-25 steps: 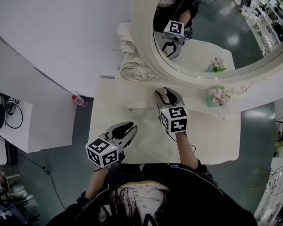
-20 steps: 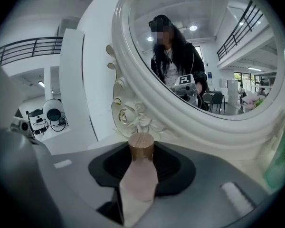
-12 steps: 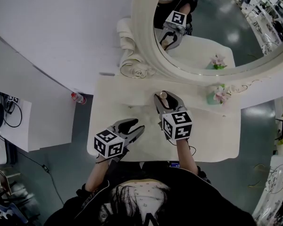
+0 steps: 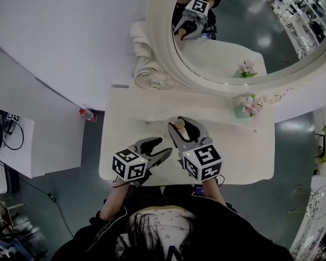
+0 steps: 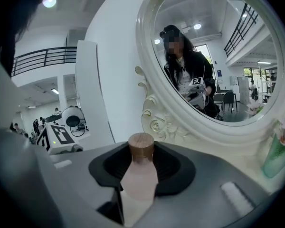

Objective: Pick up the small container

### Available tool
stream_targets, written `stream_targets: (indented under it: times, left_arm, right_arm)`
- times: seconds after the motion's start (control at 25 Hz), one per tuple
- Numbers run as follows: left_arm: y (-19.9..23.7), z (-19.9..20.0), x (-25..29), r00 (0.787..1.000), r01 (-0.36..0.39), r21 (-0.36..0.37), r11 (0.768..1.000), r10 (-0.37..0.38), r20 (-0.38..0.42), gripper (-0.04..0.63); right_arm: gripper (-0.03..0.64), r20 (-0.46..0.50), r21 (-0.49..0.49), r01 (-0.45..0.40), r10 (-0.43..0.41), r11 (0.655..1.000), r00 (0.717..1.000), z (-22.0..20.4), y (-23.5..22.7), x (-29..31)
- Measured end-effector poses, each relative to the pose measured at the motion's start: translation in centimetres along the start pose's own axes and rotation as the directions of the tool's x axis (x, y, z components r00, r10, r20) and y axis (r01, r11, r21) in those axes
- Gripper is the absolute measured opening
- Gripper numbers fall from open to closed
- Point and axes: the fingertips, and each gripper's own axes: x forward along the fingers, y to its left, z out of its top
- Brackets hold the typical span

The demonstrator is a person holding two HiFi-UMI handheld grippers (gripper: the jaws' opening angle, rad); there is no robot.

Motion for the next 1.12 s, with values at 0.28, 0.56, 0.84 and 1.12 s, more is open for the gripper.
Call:
stream_targets:
  times: [0.28,0.56,0.84,1.12]
  left_arm:
    - [-0.9,0.4,-0.6,0.999,0.031,0.009,0.999,-0.032,0.034,0.23]
    - [-2.3,0.4,-1.8,0.995,0.083,0.038,0.996,-0.085,0.043,0.232]
    - [-2.9,-0.3,-3.4,0.994,0.098,0.078,0.992,-0.101,0.033,0.235]
    - [-3.3,-0.1,-5.9,0.994,0.092,0.093,0.991,-0.096,0.043,0.235]
  right_arm:
    - [0.147,-0.003,-0.019,-0.035,0.035,0.999,0.999,-0.1,2.7,-1.6]
    - [0.147,-0.001,-0.04,-0.042,0.042,0.998,0.999,-0.2,4.8,-2.7]
    - [0.147,0.012,-0.036,-0.039,0.04,0.999,0.999,-0.4,6.6,-3.2]
    - [0.147,0.038,-0.074,-0.039,0.042,0.996,0.998,0.4,9.4,-3.4]
